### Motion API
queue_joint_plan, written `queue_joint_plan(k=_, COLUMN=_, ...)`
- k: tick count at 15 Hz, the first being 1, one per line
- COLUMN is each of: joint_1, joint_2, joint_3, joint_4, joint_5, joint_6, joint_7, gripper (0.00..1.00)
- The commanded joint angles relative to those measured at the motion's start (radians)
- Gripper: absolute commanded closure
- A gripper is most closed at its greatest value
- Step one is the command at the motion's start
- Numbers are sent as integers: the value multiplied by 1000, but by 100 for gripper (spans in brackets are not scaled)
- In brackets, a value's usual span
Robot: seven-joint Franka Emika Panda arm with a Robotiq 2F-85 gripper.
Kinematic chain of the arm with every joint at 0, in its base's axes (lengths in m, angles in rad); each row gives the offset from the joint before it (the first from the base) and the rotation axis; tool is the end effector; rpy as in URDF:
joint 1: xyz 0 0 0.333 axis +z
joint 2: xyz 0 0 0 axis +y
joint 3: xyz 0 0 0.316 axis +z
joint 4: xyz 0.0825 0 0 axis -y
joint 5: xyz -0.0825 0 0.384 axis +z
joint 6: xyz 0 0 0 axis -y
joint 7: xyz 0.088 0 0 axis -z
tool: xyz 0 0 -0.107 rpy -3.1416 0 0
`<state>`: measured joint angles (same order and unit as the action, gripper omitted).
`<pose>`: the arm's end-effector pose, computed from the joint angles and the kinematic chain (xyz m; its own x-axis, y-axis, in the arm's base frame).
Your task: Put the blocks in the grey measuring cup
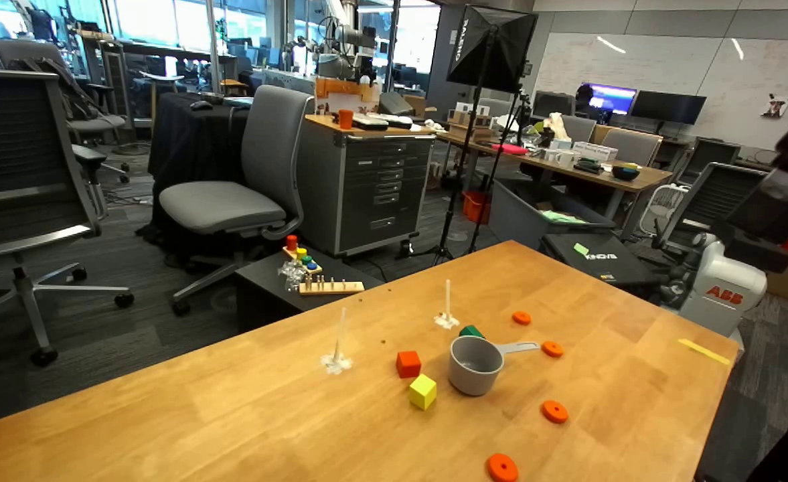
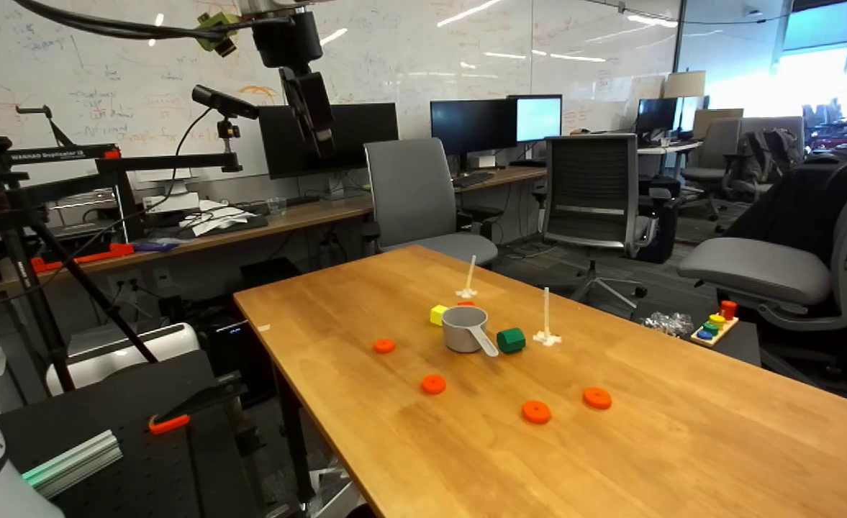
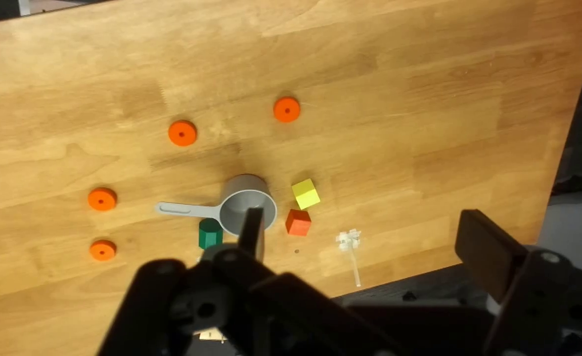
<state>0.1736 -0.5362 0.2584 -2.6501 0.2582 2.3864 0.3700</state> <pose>0.3593 0.1675 0.4329 0.9687 -0.1362 0.2073 -0.1001 -0.9794 -0.1754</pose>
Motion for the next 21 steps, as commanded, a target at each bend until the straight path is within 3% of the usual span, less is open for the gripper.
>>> queue_joint_plan(k=1, joint_1=-47, joint_2=81, joint_3=-10, joint_4=59, joint_5=-56, joint_6=71, joint_7=-1, gripper=0)
queue_joint_plan(k=5, joint_1=-126, joint_2=258, joint_3=-2, joint_4=236, joint_5=-193, joint_6=111, joint_7=14, gripper=0)
queue_joint_plan(k=9, joint_1=-177, joint_2=442, joint_3=16, joint_4=405, joint_5=-443, joint_6=42, joint_7=69, gripper=0)
queue_joint_plan(k=14, joint_1=-101, joint_2=651, joint_3=-42, joint_4=553, joint_5=-470, joint_6=-119, joint_7=39, gripper=0)
queue_joint_plan(k=21, joint_1=-10, joint_2=867, joint_3=-86, joint_4=693, joint_5=-431, joint_6=-78, joint_7=0, gripper=0)
